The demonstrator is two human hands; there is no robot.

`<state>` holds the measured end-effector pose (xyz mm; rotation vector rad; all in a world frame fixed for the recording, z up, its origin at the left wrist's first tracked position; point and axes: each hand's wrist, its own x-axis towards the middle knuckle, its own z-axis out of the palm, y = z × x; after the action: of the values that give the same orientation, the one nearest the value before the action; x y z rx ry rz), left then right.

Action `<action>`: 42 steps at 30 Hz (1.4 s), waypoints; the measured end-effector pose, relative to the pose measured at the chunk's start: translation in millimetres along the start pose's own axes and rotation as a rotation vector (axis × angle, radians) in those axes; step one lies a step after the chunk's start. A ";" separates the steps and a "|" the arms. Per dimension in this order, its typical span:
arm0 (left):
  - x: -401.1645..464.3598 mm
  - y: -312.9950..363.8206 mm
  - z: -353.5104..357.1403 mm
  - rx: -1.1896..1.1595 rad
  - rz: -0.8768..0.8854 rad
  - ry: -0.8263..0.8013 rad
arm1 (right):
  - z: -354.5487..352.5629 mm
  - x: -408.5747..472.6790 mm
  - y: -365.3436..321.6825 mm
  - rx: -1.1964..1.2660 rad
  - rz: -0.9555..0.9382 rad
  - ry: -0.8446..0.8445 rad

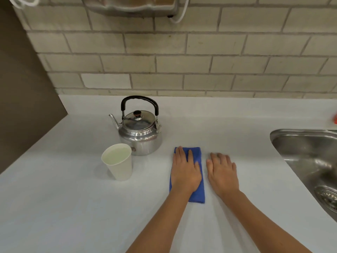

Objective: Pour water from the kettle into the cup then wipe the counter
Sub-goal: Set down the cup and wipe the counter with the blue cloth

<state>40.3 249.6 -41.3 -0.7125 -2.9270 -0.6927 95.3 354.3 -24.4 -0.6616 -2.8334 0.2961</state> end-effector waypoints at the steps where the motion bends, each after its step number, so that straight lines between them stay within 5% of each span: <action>1: -24.1 -5.5 -0.9 0.005 -0.029 0.039 | 1.2 -0.5 -3.6 -0.005 0.027 -0.023; 4: -60.7 -16.6 -4.3 0.052 -0.082 0.049 | 3.2 -3.0 -12.5 0.025 -0.001 -0.079; 12: 3.0 -13.6 -20.9 0.058 -0.069 -0.045 | 0.4 -23.6 -21.7 0.196 -0.114 -0.131; 25: -171.8 -135.0 -89.8 0.075 -0.267 0.079 | 15.0 -71.2 -138.2 0.280 -0.271 -0.197; 32: -153.6 -83.8 -75.6 0.088 -0.323 0.015 | 18.7 -69.3 -141.1 0.292 -0.199 -0.202; 42: -133.0 -248.9 -156.8 0.178 -0.593 0.107 | 21.7 -61.5 -142.2 0.224 -0.201 -0.239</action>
<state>38.9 -72.7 -23.2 0.2182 -3.0420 -0.4613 85.1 198.3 -20.6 -0.3106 -2.9943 0.6852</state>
